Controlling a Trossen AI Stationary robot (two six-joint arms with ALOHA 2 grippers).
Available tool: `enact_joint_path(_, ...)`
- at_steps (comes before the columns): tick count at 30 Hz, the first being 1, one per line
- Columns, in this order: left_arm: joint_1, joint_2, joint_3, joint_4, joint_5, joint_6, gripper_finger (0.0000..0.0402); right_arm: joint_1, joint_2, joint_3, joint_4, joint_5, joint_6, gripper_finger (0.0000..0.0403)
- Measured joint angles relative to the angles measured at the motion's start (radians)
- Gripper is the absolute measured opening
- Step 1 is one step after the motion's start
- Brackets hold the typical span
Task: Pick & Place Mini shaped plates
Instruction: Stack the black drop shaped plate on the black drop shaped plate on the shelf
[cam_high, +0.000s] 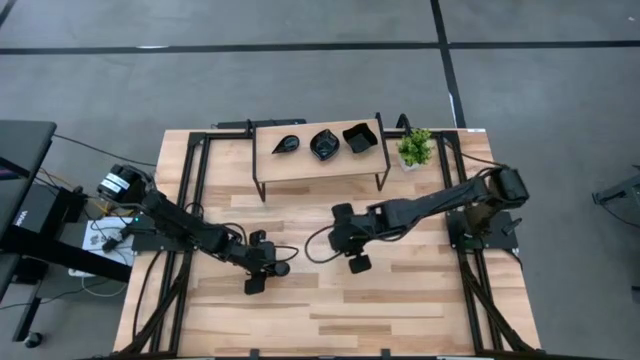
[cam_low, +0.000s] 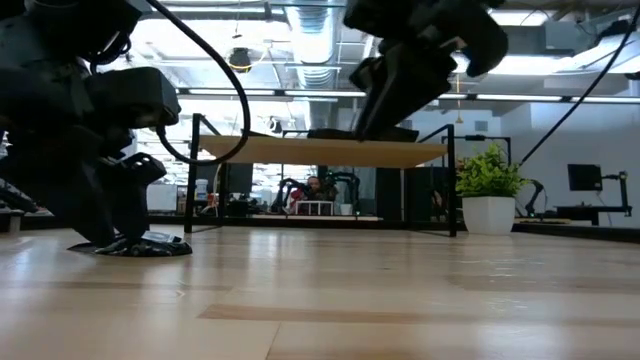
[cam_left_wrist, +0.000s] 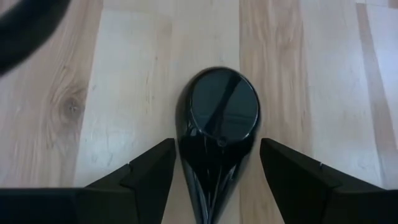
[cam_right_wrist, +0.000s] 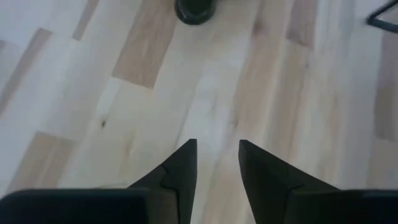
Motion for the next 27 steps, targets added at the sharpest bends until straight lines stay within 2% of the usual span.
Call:
enact_joint_path(10, 0.000, 0.030, 0.001, -0.009, -0.028, 0.050, 0.0229, -0.005, -0.094, -0.046, 0.013, 0.001, 0.001, 0.0113)
enact_joint_path(19, 0.000, 0.030, -0.001, -0.010, -0.035, 0.053, 0.0196, 0.004, -0.101, -0.046, 0.012, 0.000, 0.002, 0.0113)
enact_joint_path(27, 0.001, 0.005, -0.004, 0.018, -0.035, 0.051, 0.0189, 0.004, -0.101, -0.046, 0.011, -0.002, 0.003, 0.0113)
